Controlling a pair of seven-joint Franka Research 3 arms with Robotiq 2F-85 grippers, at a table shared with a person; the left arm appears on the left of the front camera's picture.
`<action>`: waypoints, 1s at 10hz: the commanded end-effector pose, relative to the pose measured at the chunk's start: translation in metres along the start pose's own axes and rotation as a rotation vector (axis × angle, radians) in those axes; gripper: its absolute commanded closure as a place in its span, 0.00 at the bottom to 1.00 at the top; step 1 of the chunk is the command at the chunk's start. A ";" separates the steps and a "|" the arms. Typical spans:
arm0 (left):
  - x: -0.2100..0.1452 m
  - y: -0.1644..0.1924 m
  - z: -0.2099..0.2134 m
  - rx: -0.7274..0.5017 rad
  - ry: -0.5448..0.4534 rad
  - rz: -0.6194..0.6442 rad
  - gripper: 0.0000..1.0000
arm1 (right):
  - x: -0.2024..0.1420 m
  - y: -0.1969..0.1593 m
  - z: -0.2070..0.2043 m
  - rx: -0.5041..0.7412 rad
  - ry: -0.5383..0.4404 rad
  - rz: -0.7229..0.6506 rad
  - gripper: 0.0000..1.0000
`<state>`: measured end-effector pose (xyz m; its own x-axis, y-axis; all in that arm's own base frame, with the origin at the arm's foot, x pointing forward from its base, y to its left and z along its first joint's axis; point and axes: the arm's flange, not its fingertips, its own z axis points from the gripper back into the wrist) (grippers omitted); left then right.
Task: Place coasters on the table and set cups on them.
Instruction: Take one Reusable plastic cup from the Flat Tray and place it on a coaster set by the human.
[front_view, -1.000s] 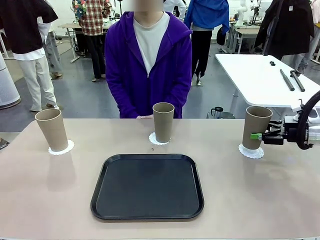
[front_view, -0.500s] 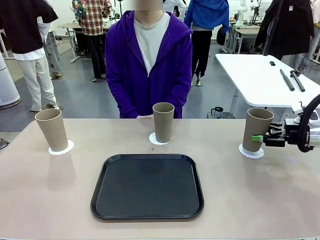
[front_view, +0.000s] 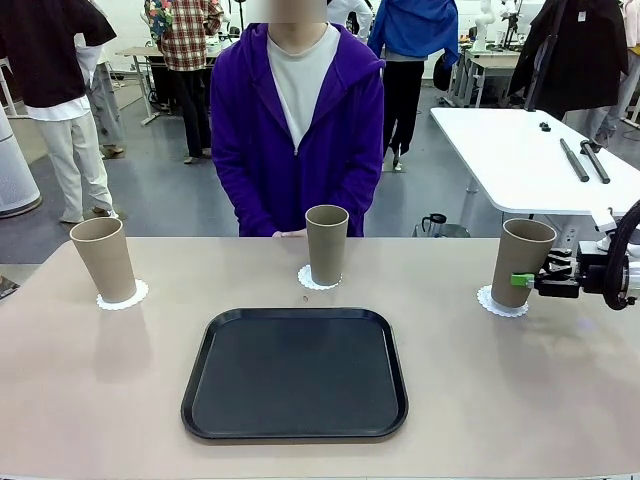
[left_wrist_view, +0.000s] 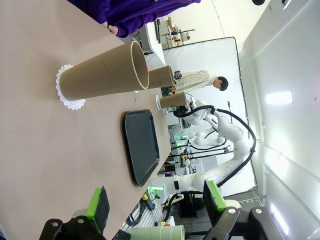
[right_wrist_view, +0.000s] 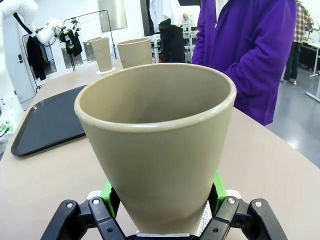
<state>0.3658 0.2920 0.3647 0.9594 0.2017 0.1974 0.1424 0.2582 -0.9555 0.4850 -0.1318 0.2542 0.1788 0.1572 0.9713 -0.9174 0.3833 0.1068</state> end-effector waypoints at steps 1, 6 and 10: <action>-0.001 -0.002 0.001 0.002 -0.002 0.000 0.00 | 0.001 -0.006 -0.003 0.028 -0.004 -0.021 0.16; -0.001 -0.002 0.001 0.002 -0.002 0.000 0.00 | -0.003 -0.014 -0.007 0.023 -0.013 -0.027 0.16; -0.001 -0.002 0.001 0.002 -0.002 0.000 0.00 | -0.006 -0.017 -0.007 0.035 -0.007 -0.045 0.16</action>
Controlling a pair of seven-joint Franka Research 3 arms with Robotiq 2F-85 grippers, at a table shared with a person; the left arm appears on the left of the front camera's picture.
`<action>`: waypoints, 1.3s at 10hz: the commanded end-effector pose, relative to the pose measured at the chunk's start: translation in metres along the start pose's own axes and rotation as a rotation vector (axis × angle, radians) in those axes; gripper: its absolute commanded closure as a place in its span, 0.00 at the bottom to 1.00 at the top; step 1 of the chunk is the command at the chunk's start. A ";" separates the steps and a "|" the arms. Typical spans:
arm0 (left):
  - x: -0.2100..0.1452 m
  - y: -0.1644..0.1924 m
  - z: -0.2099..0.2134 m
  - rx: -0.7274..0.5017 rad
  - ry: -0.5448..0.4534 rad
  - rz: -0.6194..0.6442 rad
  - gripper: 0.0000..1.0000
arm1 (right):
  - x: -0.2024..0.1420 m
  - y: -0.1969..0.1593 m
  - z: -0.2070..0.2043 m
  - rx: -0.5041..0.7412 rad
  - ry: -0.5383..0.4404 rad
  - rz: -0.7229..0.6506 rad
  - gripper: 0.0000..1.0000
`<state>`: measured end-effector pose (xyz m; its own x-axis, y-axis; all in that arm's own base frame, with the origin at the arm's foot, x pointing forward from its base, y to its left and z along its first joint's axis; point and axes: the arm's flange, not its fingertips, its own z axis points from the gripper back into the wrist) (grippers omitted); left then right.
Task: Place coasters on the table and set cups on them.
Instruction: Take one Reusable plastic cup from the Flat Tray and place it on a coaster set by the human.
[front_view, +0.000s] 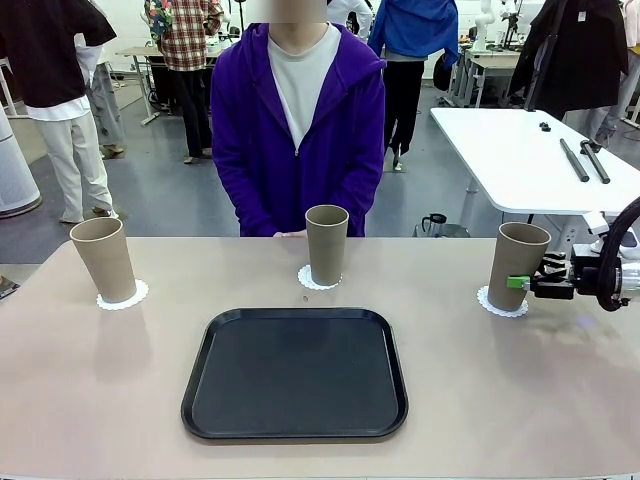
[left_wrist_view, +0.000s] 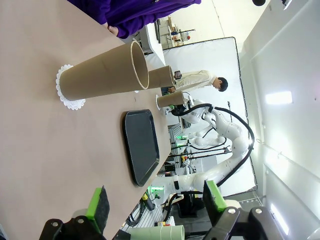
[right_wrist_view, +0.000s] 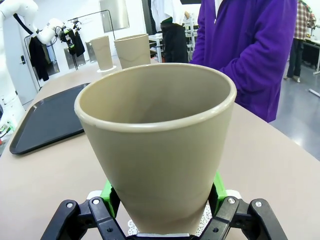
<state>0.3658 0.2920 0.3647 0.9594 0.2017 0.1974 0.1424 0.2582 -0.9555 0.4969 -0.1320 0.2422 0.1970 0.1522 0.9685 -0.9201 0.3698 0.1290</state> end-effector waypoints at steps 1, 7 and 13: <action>-0.001 -0.002 0.001 0.002 -0.002 0.000 0.00 | 0.003 -0.004 -0.002 0.022 -0.006 -0.024 0.16; -0.001 -0.002 0.001 0.002 -0.002 0.000 0.00 | 0.000 -0.005 -0.001 0.030 0.036 -0.037 0.00; -0.001 -0.002 0.001 0.002 -0.002 0.000 0.00 | -0.003 0.003 0.000 0.048 0.138 -0.011 0.00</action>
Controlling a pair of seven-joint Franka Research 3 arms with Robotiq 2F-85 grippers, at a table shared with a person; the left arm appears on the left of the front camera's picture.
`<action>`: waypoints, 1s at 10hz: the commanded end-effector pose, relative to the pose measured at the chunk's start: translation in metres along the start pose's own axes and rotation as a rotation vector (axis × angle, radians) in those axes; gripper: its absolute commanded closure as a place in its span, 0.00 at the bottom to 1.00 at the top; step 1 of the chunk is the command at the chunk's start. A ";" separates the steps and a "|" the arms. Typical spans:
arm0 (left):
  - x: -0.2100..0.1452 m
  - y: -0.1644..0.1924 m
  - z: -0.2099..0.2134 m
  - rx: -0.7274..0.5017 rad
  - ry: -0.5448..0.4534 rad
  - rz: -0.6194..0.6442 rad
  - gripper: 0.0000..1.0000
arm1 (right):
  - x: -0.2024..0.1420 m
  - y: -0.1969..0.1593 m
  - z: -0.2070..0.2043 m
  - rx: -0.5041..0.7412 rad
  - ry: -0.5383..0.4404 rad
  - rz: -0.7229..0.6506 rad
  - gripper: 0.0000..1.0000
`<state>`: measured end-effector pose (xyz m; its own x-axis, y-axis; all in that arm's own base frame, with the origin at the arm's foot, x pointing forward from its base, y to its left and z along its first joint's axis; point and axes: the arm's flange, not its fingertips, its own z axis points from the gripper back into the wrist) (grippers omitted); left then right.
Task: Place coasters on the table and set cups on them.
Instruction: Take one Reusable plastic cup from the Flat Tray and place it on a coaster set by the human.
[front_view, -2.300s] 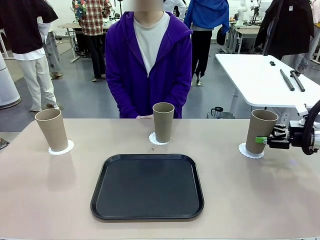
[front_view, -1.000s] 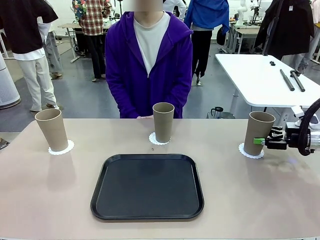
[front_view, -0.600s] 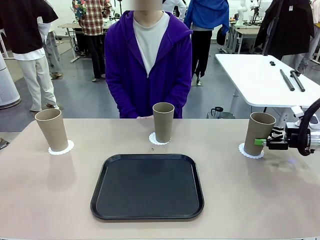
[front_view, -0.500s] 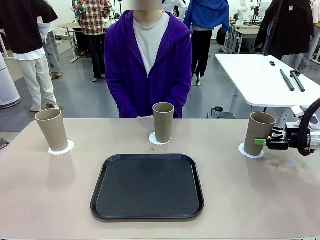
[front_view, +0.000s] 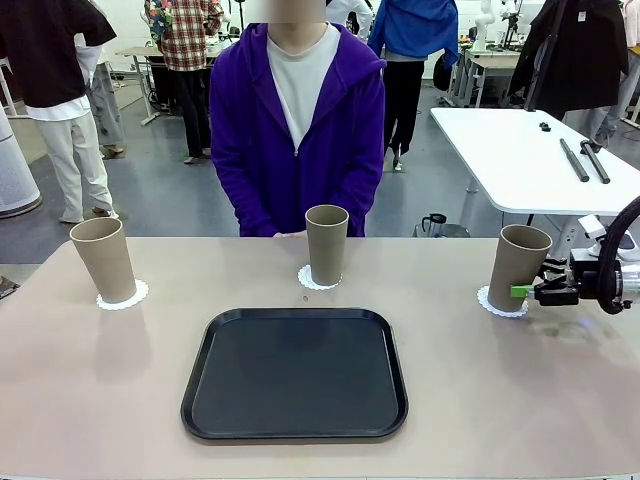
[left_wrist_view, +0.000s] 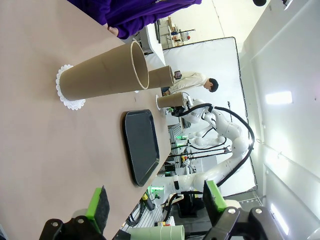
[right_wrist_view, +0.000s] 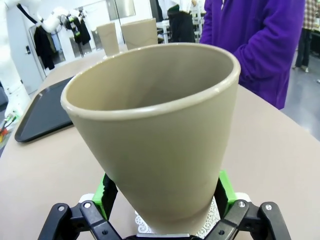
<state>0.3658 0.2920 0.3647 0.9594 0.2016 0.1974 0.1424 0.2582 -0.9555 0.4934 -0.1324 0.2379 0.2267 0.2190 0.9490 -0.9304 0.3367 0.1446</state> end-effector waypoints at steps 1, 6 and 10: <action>-0.001 -0.002 0.001 0.002 -0.002 0.000 0.00 | 0.002 0.000 0.000 0.008 0.073 -0.005 0.00; -0.001 -0.002 0.001 0.002 -0.002 0.000 0.00 | -0.003 0.002 0.009 -0.027 0.181 0.011 0.00; -0.001 -0.002 0.001 0.002 -0.002 0.000 0.00 | 0.014 0.036 0.056 -0.062 0.305 -0.053 0.00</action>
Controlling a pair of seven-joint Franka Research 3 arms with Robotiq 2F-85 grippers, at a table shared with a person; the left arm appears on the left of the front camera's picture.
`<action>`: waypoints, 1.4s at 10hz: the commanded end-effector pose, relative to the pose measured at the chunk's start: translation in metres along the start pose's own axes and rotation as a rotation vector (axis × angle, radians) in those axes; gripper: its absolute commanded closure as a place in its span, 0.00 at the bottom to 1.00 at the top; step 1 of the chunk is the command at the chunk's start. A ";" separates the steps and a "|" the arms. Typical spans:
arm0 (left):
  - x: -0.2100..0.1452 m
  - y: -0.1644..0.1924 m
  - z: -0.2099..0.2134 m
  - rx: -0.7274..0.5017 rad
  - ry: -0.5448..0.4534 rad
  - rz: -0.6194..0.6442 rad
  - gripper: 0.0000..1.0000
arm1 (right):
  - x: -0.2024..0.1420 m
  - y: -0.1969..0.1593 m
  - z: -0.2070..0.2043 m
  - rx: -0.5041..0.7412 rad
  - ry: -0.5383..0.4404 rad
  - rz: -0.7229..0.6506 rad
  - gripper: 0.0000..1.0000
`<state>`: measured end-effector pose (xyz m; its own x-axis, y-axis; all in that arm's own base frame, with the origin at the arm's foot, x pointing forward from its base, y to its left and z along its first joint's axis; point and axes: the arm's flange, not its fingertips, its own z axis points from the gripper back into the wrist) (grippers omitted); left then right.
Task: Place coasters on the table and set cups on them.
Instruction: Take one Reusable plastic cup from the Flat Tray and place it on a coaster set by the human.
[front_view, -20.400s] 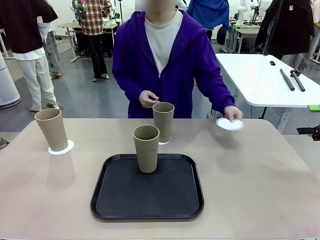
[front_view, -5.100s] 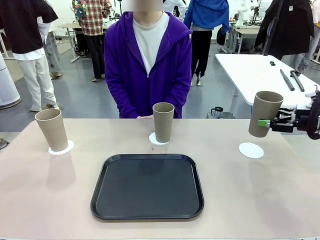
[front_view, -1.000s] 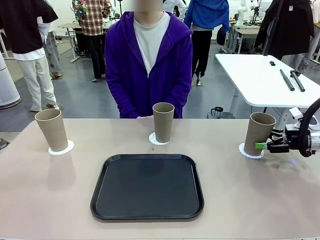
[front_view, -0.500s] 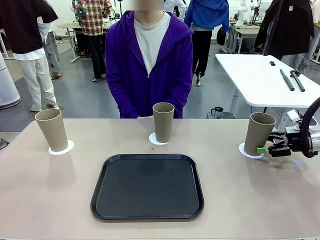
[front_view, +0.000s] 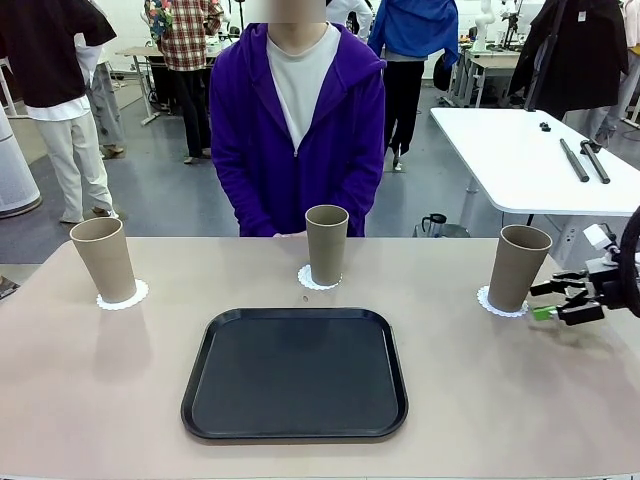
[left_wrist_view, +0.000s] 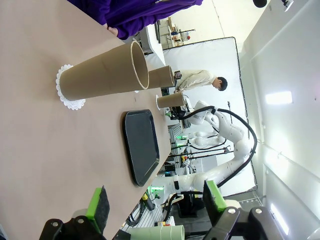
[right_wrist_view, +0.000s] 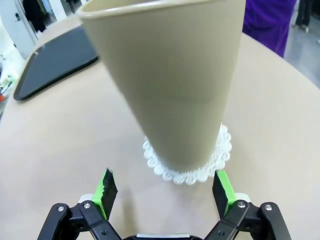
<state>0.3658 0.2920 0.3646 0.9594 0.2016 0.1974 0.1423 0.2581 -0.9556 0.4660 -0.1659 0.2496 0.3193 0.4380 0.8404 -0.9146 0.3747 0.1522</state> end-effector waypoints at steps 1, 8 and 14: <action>-0.001 -0.002 0.001 0.002 -0.002 0.000 0.00 | 0.020 0.032 0.041 -0.064 0.049 -0.048 0.00; -0.001 -0.002 0.001 0.002 -0.002 0.000 0.00 | 0.183 0.095 0.105 -0.585 0.389 -0.402 0.00; -0.001 -0.002 0.001 0.002 -0.002 0.000 0.00 | 0.280 0.150 0.044 -0.761 0.642 -0.395 0.00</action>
<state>0.3663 0.2914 0.3647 0.9596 0.2001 0.1976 0.1430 0.2579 -0.9555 0.4076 -0.0316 0.5213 0.8085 0.4640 0.3620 -0.4234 0.8858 -0.1898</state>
